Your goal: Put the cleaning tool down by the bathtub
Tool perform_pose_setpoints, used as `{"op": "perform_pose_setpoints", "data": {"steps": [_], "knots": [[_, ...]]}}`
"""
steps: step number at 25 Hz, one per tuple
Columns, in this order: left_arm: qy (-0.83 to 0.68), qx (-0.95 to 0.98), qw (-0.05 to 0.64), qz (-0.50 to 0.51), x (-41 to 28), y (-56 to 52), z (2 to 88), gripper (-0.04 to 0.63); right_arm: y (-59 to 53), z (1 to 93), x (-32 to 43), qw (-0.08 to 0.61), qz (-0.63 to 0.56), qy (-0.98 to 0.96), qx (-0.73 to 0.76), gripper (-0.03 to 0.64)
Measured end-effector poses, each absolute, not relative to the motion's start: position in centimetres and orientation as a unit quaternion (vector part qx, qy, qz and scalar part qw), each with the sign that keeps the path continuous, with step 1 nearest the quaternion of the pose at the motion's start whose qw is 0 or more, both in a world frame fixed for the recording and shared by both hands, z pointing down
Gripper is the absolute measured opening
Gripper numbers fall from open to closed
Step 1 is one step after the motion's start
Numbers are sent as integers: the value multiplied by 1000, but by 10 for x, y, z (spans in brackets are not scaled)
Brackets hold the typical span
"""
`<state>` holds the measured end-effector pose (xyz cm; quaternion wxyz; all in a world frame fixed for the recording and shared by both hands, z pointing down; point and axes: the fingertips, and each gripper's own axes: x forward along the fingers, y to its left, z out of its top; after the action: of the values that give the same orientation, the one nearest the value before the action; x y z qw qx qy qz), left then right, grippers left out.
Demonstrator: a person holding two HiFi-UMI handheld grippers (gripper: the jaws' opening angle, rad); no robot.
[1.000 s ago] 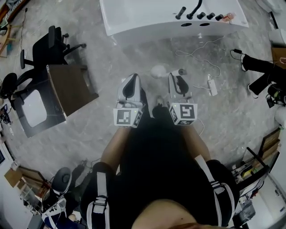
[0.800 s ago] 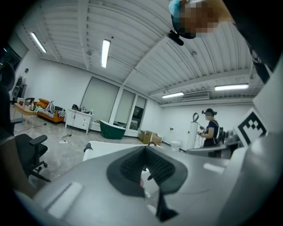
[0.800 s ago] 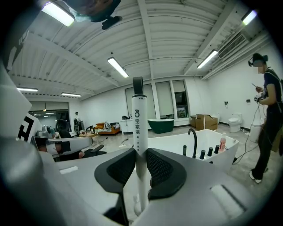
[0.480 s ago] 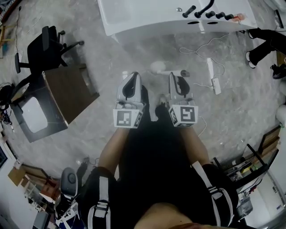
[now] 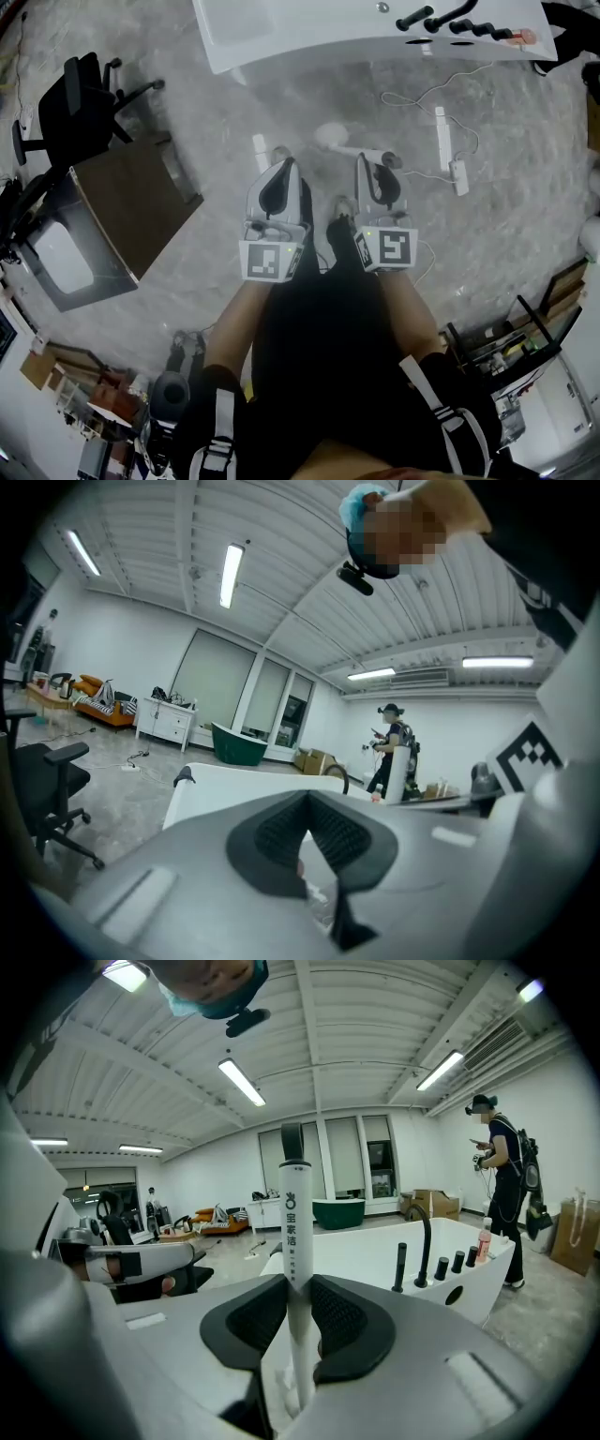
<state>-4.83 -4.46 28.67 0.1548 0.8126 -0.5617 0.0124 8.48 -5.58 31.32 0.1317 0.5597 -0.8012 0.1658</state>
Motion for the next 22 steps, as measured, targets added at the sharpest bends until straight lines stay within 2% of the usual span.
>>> {"op": "perform_pose_setpoints", "data": {"steps": [22], "knots": [[-576,800,166,21,-90,-101,433,8,-128,478,44,151,180,-782,577,84]]}}
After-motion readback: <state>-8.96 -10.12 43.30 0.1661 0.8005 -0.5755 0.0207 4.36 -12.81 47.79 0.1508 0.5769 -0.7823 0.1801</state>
